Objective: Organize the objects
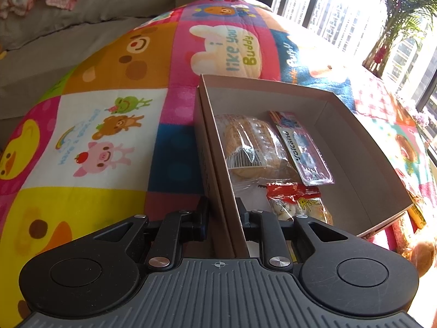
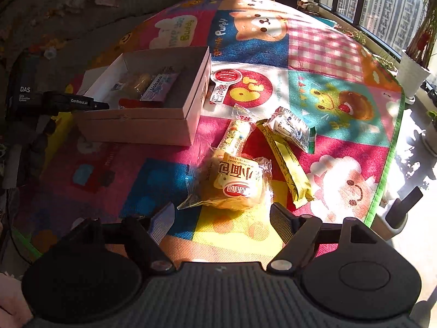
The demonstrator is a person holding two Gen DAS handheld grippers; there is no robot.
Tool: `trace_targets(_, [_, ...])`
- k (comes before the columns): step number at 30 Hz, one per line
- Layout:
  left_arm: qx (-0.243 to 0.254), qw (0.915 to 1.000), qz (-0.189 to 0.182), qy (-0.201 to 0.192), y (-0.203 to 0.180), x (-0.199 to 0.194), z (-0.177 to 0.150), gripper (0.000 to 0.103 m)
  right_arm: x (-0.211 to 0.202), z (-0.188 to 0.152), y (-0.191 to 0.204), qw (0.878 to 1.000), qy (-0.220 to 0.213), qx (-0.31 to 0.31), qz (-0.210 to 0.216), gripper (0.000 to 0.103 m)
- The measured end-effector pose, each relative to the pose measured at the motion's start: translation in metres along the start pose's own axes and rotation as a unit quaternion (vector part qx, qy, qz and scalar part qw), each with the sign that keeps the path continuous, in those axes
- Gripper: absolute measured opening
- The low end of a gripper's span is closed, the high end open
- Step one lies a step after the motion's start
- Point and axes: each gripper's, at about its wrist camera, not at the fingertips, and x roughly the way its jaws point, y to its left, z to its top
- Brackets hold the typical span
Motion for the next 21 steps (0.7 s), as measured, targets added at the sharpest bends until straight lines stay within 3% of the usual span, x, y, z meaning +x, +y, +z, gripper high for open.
trace_targets(5, [0.002, 1.0, 0.001, 0.002, 0.0, 0.0, 0.0, 0.021, 0.021, 0.001, 0.011, 0.994, -0.009, -0.09, -0.054, 0.084])
trace_targets(8, [0.002, 1.0, 0.001, 0.004, 0.0, 0.0, 0.0, 0.021, 0.04, 0.003, 0.016, 0.987, 0.007, -0.144, -0.073, 0.087])
trace_targets(10, [0.001, 1.0, 0.002, 0.004, 0.0, 0.0, 0.001, 0.021, 0.043, 0.006, 0.015, 0.991, 0.02, -0.125, -0.04, 0.087])
trace_targets(13, [0.002, 1.0, 0.005, 0.005, -0.001, 0.0, 0.001, 0.02, 0.043, 0.006, 0.015, 0.996, 0.039, -0.057, 0.059, 0.089])
trace_targets(14, [0.003, 1.0, 0.005, 0.005, -0.001, 0.0, 0.001, 0.02, 0.043, 0.003, 0.018, 0.995, 0.043, -0.048, 0.078, 0.095])
trace_targets(16, [0.004, 1.0, 0.005, 0.005, -0.001, 0.0, 0.001, 0.02, 0.042, -0.002, 0.026, 0.993, 0.047, -0.048, 0.101, 0.097])
trace_targets(18, [0.005, 1.0, 0.004, 0.005, 0.0, 0.0, 0.001, 0.02, 0.036, -0.004, 0.035, 0.992, 0.04, -0.063, 0.102, 0.097])
trace_targets(21, [0.004, 1.0, 0.004, 0.005, 0.0, 0.0, 0.001, 0.02, 0.021, -0.002, 0.049, 0.99, -0.003, -0.135, 0.049, 0.097])
